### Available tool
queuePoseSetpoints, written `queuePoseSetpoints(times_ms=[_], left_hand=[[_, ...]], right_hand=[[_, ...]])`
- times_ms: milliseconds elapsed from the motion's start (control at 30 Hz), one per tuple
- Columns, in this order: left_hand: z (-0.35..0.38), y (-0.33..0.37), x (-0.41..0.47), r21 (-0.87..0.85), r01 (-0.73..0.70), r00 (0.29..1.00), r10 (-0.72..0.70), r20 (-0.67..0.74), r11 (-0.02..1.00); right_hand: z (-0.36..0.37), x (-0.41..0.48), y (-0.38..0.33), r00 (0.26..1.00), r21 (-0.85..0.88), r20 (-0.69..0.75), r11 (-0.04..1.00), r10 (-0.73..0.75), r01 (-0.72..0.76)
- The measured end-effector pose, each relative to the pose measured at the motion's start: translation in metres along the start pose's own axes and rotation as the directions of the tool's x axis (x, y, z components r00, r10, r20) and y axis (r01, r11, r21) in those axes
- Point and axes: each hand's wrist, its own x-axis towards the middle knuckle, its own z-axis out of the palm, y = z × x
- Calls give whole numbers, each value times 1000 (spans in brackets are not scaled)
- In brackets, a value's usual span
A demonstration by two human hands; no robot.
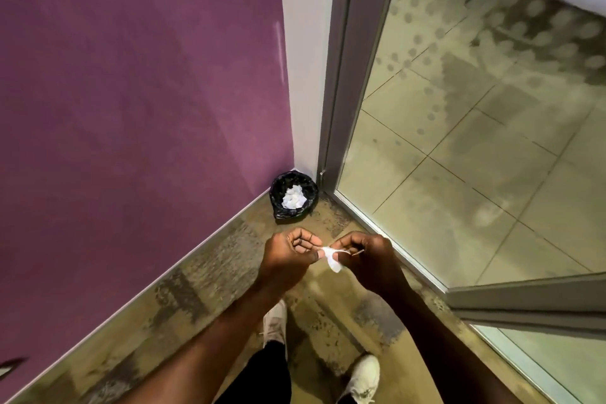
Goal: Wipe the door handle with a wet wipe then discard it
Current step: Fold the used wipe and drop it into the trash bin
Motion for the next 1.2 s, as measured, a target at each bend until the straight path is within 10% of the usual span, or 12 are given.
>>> queuePoseSetpoints(times_ms=[500,1200], left_hand=[[-124,-57,149,470,17,1000,-10,-18,883],[-86,-223,333,518,103,995,-80,-67,849]], right_hand=[[109,138,-8,919,-22,-145,927,367,-374],[260,340,212,979,-368,-9,910,203,-193]])
